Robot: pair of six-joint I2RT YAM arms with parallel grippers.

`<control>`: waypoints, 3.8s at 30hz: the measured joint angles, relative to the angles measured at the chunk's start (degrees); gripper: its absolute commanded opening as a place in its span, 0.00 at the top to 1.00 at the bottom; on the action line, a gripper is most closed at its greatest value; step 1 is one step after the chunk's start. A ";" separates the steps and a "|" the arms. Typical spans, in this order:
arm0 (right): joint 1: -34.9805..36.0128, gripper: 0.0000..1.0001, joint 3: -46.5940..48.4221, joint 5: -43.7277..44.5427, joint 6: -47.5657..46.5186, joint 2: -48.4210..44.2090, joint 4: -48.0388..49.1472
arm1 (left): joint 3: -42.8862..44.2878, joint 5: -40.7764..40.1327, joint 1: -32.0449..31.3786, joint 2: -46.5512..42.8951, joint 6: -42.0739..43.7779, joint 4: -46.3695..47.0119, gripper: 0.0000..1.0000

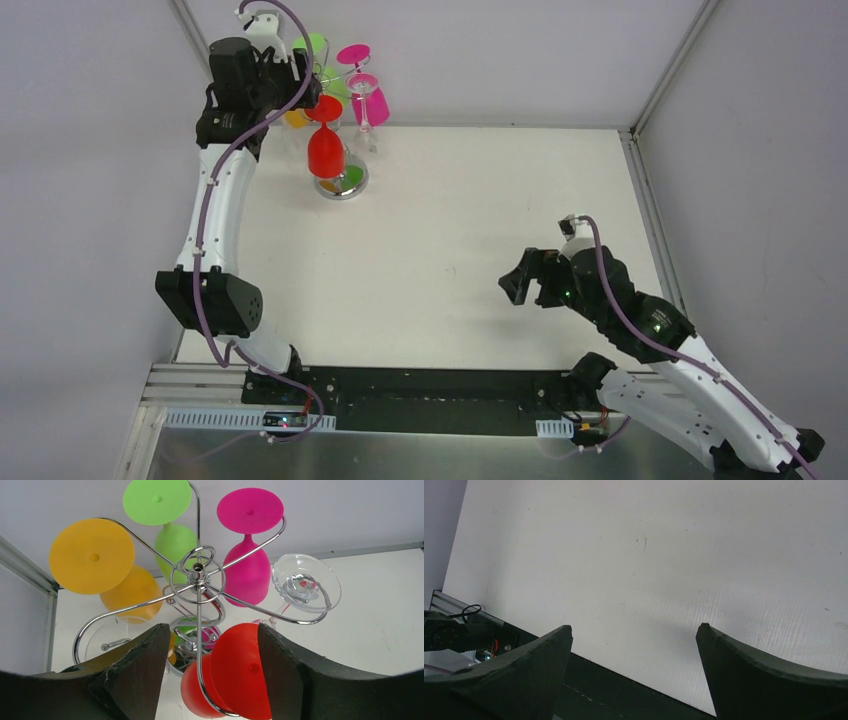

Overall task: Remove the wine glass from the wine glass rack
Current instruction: Adjust the wine rack at the center of the board.

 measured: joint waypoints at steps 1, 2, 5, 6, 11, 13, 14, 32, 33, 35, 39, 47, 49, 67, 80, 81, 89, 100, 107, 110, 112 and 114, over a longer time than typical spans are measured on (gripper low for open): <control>0.00 0.01 0.00 -0.07 0.00 0.13 0.02 | 0.00 -0.02 0.00 0.31 0.04 0.59 0.33; 0.00 0.01 -0.04 -0.26 0.00 0.28 0.17 | 0.00 0.00 0.02 0.61 0.13 1.20 0.32; 0.00 0.01 -0.28 -0.70 0.00 0.70 0.81 | 0.42 0.13 0.00 1.77 0.33 2.40 0.32; 0.00 0.01 -0.31 -0.81 -0.02 1.05 0.83 | 0.98 0.22 0.00 2.45 0.39 2.56 0.32; 0.00 0.01 -0.31 -0.87 -0.20 1.64 0.85 | 4.13 0.37 0.31 6.14 0.55 3.48 0.32; 0.00 0.01 -0.31 -0.87 -0.20 1.62 0.85 | 4.74 0.37 0.37 7.02 1.14 3.65 0.32; 0.00 0.01 -0.31 -0.87 -0.20 1.64 0.85 | 5.05 0.37 0.39 7.45 1.53 3.82 0.32; 0.00 0.01 -1.38 -2.23 -0.17 2.69 1.92 | 9.90 3.52 0.37 12.59 4.81 5.35 0.35; 0.00 0.01 -1.38 -2.27 -0.17 2.71 1.95 | 10.01 3.56 0.37 12.87 5.01 5.40 0.35; 0.00 0.01 -1.38 -2.29 -0.17 2.71 1.97 | 10.05 3.87 0.37 13.35 5.70 5.51 0.36; 0.00 0.01 -1.38 -2.32 -0.17 2.75 2.01 | 10.05 4.59 0.37 13.92 6.58 5.49 0.36; 0.00 0.01 -1.38 -2.32 -0.17 3.41 2.10 | 10.16 6.10 0.37 14.93 7.52 6.01 0.49; 0.00 0.01 -1.53 -2.34 -0.17 3.67 2.21 | 10.16 6.27 0.37 15.17 7.78 6.43 0.50; 0.00 0.01 -2.78 -3.96 -0.13 5.38 3.45 | 10.16 6.58 1.01 15.61 8.85 7.02 0.82; 0.00 0.01 -2.97 -4.24 -0.13 5.38 3.52 | 10.16 7.48 1.01 16.13 8.68 8.26 1.00; 0.00 0.01 -3.06 -4.24 -0.13 5.38 3.52 | 10.16 7.50 1.01 16.13 8.61 8.28 1.00; 0.00 0.01 -3.56 -4.26 -0.04 5.22 3.52 | 10.16 8.28 1.01 16.13 7.48 8.31 1.00; 0.00 0.01 -3.67 -4.35 0.22 4.00 3.50 | 9.51 9.09 1.01 16.02 5.64 9.53 1.00; 0.00 0.01 -4.28 -4.90 0.52 3.02 3.43 | 5.64 9.22 1.01 13.84 4.74 12.17 1.00; 0.00 0.01 -4.68 -5.29 0.74 2.67 3.39 | 3.56 9.16 0.98 12.70 4.59 13.70 1.00; 0.00 0.01 -4.68 -5.35 0.87 2.49 3.39 | 2.19 9.14 0.94 11.93 4.48 14.88 1.00; 0.00 0.01 -4.68 -5.35 0.90 2.32 3.39 | 1.42 9.11 0.61 11.45 4.37 15.47 1.00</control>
